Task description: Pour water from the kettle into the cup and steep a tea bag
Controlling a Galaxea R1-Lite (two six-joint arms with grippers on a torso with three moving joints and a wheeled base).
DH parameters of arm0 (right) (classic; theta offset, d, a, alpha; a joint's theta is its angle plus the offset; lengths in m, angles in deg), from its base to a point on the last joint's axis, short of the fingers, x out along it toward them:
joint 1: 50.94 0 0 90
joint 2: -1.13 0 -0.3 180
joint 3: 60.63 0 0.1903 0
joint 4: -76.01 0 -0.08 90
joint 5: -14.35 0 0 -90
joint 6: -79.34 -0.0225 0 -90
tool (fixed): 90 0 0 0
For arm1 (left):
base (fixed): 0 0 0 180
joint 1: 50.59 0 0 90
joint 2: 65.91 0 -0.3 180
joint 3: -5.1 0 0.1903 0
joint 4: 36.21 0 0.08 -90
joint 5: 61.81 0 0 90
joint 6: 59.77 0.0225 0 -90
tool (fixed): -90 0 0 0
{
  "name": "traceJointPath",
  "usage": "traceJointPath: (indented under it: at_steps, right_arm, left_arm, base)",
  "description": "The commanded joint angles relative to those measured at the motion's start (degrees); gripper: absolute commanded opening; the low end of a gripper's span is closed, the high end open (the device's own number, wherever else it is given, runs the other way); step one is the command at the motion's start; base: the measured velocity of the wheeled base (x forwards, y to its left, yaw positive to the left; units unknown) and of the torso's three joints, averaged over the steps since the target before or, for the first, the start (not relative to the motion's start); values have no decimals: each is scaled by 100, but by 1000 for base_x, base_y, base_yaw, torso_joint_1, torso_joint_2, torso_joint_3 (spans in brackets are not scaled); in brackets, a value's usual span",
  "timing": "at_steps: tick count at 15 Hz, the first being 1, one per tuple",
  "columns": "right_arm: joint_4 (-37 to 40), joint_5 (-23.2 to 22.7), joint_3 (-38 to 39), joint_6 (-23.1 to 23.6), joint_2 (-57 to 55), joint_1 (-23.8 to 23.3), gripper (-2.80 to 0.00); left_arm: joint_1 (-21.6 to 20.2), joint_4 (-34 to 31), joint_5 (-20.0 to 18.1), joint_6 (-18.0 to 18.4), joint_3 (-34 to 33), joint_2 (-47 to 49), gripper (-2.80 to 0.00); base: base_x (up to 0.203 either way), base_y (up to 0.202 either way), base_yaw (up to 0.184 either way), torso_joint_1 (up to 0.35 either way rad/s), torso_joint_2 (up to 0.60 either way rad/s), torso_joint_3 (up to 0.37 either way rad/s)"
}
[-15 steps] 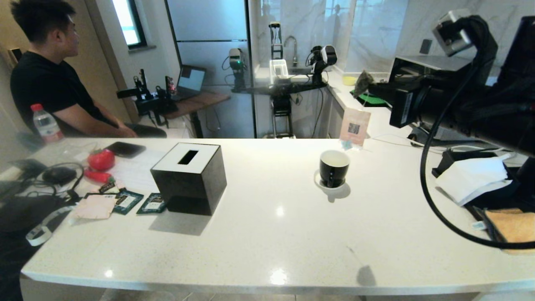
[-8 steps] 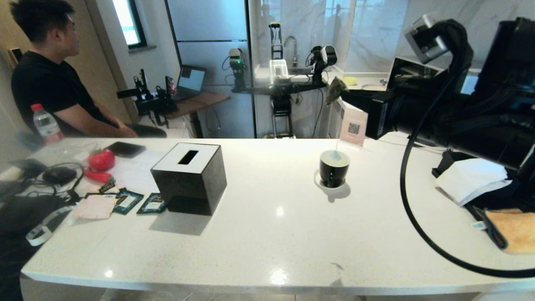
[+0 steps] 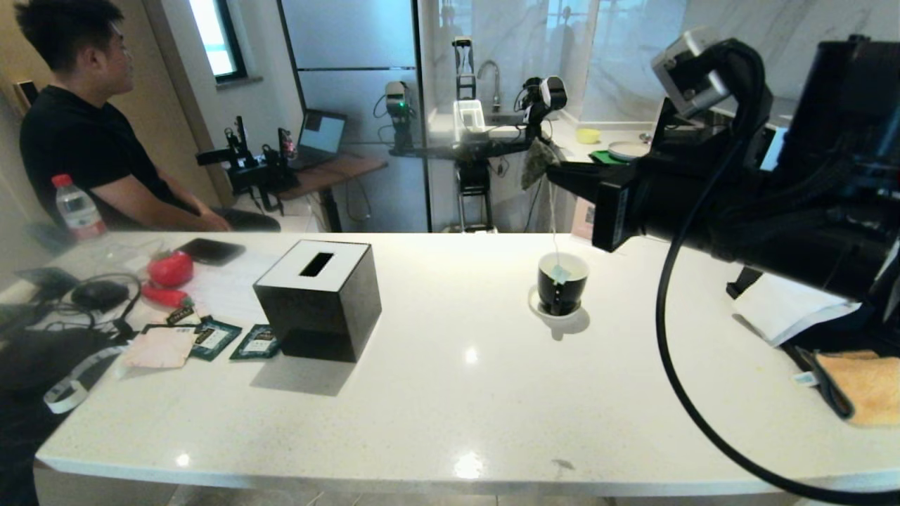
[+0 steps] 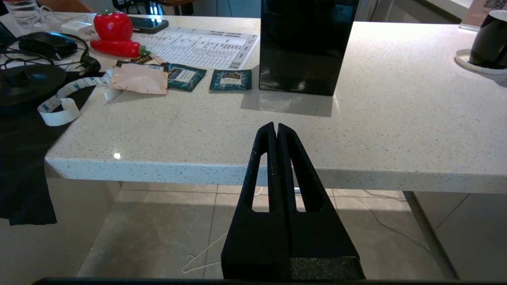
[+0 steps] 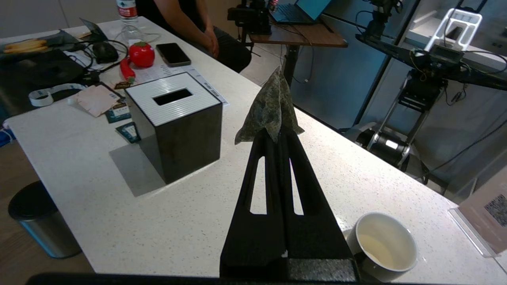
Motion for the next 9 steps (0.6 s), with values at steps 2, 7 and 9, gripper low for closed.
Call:
traceJointPath:
  at_steps: [2,7,9]
  right_arm:
    - [-15,-1,0,14,12,72,-280]
    - [-15,-10,-26,23,54,72,-280]
    - [-15,-10,-44,23,74,89,-280]
  left_arm:
    - [0,-3,-7,53,0,7,-280]
    - [0,-21,-23,76,0,-1,-280]
    - [0,-9,-16,77,0,-1,-280]
  base:
    - [0,0,0,0,0,0]
    - [0,0,0,0,0,0]
    - [0,0,0,0,0,0]
